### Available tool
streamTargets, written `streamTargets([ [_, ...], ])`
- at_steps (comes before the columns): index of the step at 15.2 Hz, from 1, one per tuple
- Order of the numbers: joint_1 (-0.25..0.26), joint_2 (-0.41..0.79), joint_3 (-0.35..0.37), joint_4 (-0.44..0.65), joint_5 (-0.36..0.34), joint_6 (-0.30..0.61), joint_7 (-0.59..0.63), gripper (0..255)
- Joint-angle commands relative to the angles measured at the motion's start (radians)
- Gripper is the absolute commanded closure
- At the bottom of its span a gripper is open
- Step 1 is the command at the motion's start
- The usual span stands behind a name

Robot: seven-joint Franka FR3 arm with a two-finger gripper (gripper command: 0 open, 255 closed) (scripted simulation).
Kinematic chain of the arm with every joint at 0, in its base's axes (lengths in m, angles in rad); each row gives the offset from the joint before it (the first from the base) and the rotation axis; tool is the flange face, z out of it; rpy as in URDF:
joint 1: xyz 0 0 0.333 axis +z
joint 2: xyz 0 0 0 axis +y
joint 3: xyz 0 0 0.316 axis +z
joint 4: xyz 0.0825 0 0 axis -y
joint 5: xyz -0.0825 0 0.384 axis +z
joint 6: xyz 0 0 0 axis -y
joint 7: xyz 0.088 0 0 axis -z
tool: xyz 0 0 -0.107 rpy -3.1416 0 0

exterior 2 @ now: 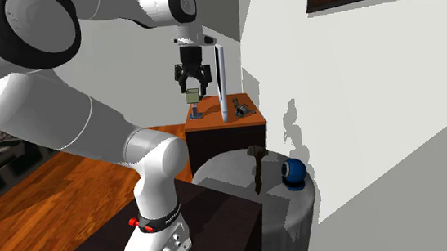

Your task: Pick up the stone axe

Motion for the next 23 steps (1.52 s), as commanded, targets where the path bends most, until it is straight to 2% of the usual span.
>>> streamTargets([
  [1,0.000,0.000,0.000,0.000,0.000,0.000,0.000,0],
  [12,-0.104,0.282,-0.028,-0.080,-0.004,0.377,0.126,0],
  [23,-0.189,0.648,-0.082,-0.023,0.006,0.702,0.233,0],
])
